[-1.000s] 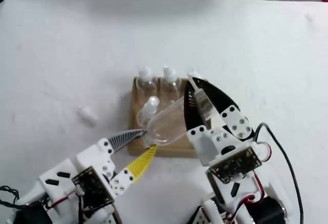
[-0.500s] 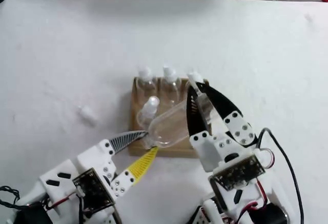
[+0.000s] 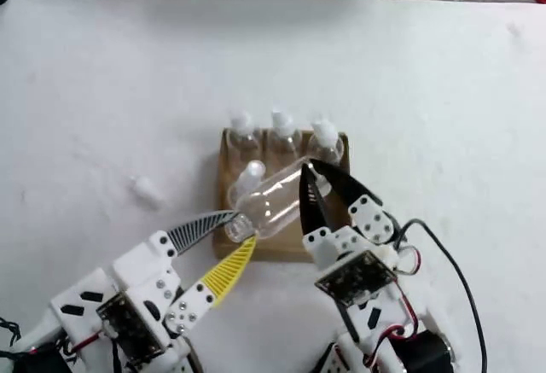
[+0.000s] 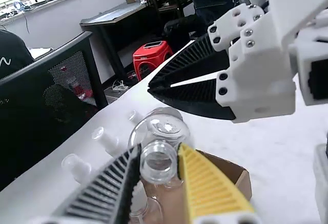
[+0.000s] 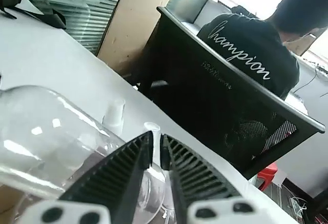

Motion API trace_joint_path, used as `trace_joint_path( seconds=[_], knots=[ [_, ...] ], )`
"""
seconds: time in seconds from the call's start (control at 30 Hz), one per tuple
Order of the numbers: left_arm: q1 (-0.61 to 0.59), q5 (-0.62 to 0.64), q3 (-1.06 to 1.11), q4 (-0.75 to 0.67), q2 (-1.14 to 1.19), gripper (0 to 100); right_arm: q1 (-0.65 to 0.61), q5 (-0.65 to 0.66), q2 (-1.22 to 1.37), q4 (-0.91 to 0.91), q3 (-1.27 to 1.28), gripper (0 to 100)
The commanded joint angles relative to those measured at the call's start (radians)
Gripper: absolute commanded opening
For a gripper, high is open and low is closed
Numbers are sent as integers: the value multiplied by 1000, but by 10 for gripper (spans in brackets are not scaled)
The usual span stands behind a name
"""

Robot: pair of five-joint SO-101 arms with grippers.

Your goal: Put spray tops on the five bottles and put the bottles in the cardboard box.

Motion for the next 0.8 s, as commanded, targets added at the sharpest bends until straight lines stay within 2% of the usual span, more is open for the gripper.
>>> trace_joint_path(
  seconds=[0.0, 0.17, 0.3, 0.37, 0.5, 0.77],
  knots=[
    [13, 0, -60, -46, -5, 21, -4, 11, -8, -4, 0, 16],
    [15, 2, -58, -48, -5, 21, -4, 6, -8, -4, 18, 16],
    [22, 77, -52, -126, -2, 21, 4, 14, -8, -1, 3, 16],
    [59, 61, -52, -149, -2, 21, 4, 11, -8, 5, -26, 16],
    [125, 20, -61, -152, -2, 21, 4, 8, -8, 73, -129, 16],
    [196, 21, -157, -144, 1, 21, 7, 14, -8, 186, -362, 16]
  ],
)
